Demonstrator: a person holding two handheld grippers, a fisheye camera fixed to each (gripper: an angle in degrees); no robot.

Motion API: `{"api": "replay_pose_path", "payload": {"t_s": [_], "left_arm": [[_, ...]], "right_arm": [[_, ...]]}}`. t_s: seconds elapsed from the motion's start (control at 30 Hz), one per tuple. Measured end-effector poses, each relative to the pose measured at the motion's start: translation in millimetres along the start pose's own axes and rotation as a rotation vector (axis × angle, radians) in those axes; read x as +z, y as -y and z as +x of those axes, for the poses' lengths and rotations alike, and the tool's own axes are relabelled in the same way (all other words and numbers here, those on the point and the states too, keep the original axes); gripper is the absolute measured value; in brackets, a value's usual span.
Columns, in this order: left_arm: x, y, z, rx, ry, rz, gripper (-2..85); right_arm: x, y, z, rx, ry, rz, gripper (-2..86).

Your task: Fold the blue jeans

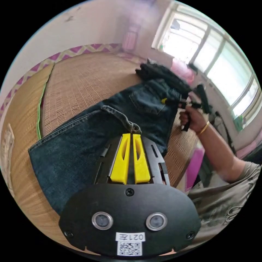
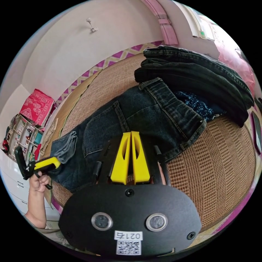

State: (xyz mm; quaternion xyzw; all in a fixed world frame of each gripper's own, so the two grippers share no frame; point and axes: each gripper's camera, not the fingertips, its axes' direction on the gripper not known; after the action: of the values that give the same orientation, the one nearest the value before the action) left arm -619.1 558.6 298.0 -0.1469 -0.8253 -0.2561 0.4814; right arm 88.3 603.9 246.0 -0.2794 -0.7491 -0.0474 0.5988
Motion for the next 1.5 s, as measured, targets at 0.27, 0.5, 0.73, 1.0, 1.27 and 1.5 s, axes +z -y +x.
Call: {"api": "replay_pose_path", "payload": {"t_s": [0.27, 0.5, 0.73, 1.0, 1.27, 1.5], "left_arm": [[-274, -193, -165, -0.263, 0.102, 0.478, -1.0], [-377, -452, -353, -0.718, 0.335, 0.549, -1.0], [-303, -595, -449, -0.935, 0.1, 0.484, -1.0], [-280, -623, -485, -0.961, -0.014, 0.493, -0.8], [-290, -582, -476, -0.792, 0.036, 0.559, 5.2], [-281, -458, -399, -0.336, 0.274, 0.322, 7.6]], "right_arm": [[-8, 8, -24, -0.008, -0.023, -0.01, -0.7], [-10, 15, -74, -0.094, -0.214, -0.014, -0.7], [-17, 29, -91, -0.109, -0.24, -0.017, -0.7], [-42, 54, -119, -0.349, -0.276, 0.037, -0.7], [-64, 149, -181, -0.844, -0.053, -0.023, 4.8], [8, 218, -195, -1.158, -0.097, -0.355, 6.4]]}}
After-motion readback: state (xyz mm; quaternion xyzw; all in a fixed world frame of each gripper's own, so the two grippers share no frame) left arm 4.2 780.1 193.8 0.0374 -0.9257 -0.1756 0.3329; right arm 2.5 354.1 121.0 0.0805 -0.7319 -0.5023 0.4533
